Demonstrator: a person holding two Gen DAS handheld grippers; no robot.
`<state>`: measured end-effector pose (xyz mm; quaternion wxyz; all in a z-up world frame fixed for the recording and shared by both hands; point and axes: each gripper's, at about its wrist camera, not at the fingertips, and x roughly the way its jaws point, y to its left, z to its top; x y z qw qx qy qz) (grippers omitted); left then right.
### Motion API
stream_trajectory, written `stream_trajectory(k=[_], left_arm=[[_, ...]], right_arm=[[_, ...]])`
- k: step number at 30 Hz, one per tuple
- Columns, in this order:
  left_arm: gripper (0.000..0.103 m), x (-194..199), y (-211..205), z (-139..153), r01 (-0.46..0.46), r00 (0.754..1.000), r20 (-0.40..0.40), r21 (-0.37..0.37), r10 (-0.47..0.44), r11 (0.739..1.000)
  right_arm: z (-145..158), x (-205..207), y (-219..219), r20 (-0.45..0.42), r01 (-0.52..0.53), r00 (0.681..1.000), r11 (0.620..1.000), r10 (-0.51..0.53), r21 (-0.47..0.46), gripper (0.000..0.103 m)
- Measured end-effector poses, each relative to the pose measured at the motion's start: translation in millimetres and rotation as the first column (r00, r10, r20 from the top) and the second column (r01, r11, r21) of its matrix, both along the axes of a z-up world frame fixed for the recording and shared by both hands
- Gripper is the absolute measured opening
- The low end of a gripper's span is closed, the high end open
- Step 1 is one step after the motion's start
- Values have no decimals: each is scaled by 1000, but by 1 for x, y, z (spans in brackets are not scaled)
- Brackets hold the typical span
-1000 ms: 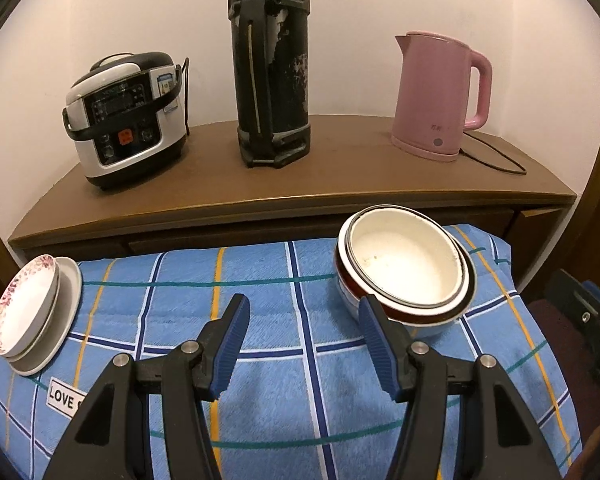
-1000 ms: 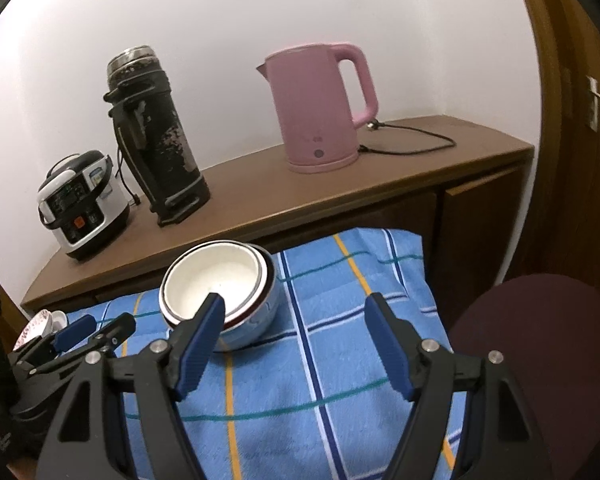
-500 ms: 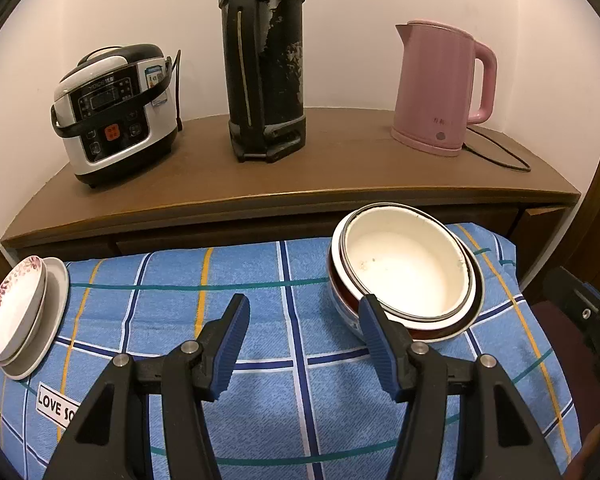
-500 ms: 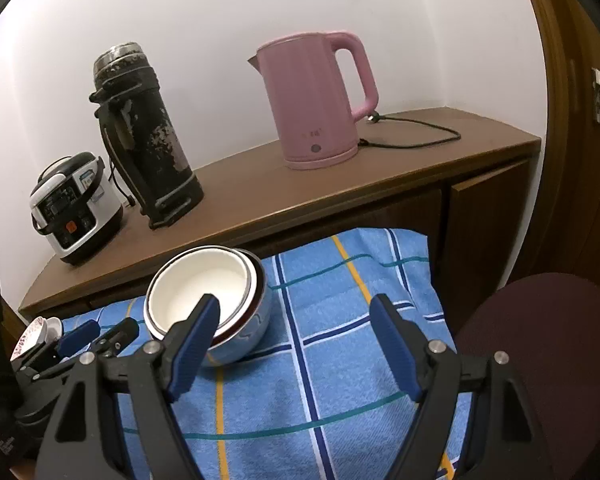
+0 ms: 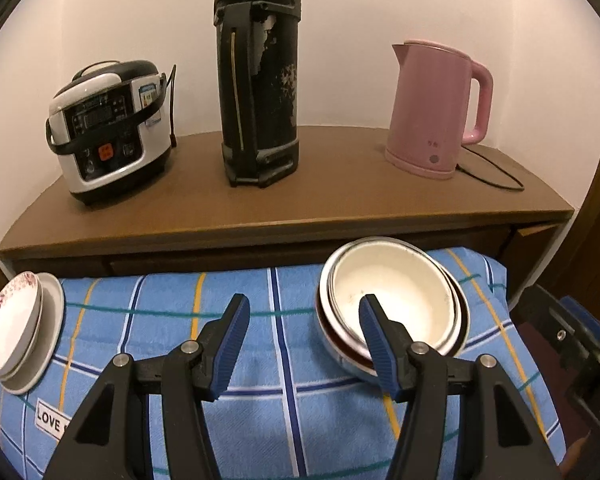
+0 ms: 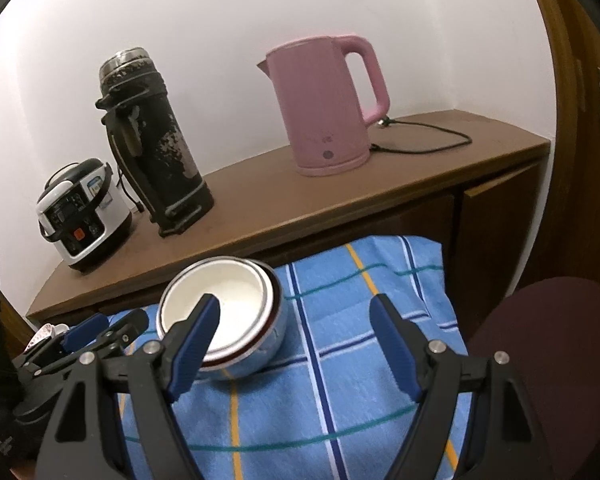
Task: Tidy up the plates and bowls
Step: 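Move both grippers toward the rim of the nested bowls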
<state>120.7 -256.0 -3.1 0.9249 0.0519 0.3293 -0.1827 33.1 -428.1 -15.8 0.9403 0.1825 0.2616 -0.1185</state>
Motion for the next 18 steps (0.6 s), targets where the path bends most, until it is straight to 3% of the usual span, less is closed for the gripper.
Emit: stream_trajectory(k=[6, 18], left_arm=[[59, 16, -9, -2, 3, 999, -34, -15, -3, 1000], [59, 42, -23, -22, 7, 996, -92, 7, -7, 1000]], right_arm=[[0, 14, 3, 0, -19, 1000, 1000, 19, -10, 79], [-22, 42, -3, -47, -31, 998, 998, 34, 59, 77]])
